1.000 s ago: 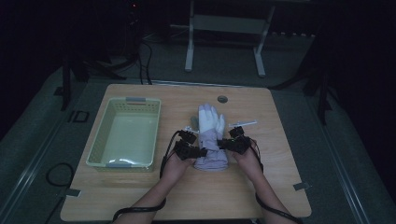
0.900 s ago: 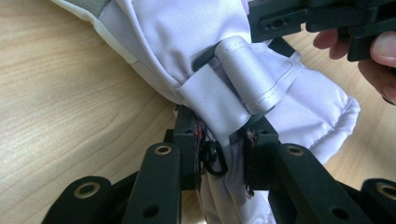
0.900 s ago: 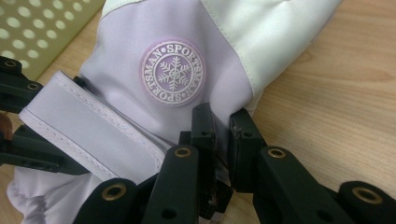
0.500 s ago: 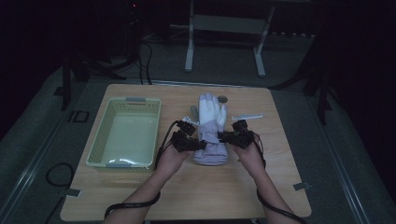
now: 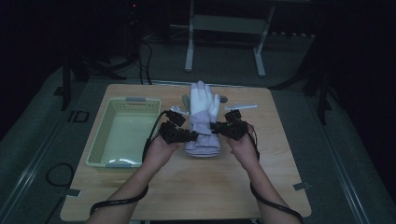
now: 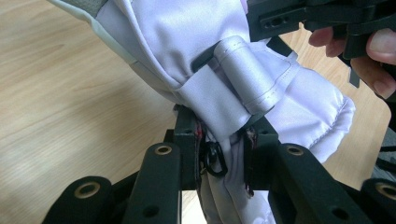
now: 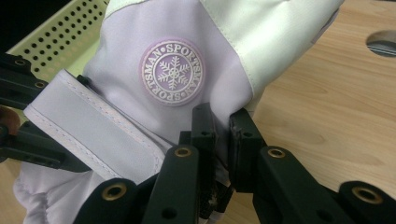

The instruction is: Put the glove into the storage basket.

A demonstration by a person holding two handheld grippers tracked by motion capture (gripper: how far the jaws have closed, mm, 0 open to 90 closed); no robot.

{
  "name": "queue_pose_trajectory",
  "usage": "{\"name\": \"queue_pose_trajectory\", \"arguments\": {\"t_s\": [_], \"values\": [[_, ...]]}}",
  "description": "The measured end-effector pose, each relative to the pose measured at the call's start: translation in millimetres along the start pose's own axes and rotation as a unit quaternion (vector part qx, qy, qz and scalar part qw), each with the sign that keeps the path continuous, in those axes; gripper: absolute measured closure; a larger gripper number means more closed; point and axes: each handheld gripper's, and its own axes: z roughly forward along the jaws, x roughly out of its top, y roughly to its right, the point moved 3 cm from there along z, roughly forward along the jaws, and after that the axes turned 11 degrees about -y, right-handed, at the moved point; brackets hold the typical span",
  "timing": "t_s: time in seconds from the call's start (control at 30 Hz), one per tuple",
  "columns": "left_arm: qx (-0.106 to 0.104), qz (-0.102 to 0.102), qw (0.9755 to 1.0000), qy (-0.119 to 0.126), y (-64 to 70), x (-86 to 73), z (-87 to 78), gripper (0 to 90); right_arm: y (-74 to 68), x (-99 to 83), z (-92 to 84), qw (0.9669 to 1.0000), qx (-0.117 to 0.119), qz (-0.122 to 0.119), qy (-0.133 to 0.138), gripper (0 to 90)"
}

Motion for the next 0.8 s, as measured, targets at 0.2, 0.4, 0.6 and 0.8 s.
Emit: {"name": "queue_pose_trajectory", "arguments": {"t_s": [0.2,0.4,0.6,0.8], "values": [[0.000,0.008,1.0000,0.002,-9.0,-3.5,-19.3,72.4,-15.6,13.2,0.7,0.9999,0.004,-0.011,0.005,82.8],[0.003,0.008,1.0000,0.004,-18.4,-9.4,-36.5,72.4,-31.1,24.5,5.4,0.9998,0.006,-0.017,0.007,82.8],[0.010,0.002,0.9999,0.004,-29.3,-18.0,-54.7,72.4,-49.6,35.9,12.4,0.9996,0.012,-0.024,0.009,82.8],[0.023,-0.006,0.9997,0.004,-41.4,-30.2,-71.1,72.4,-69.4,46.7,24.2,0.9993,0.021,-0.030,0.007,82.8]]}}
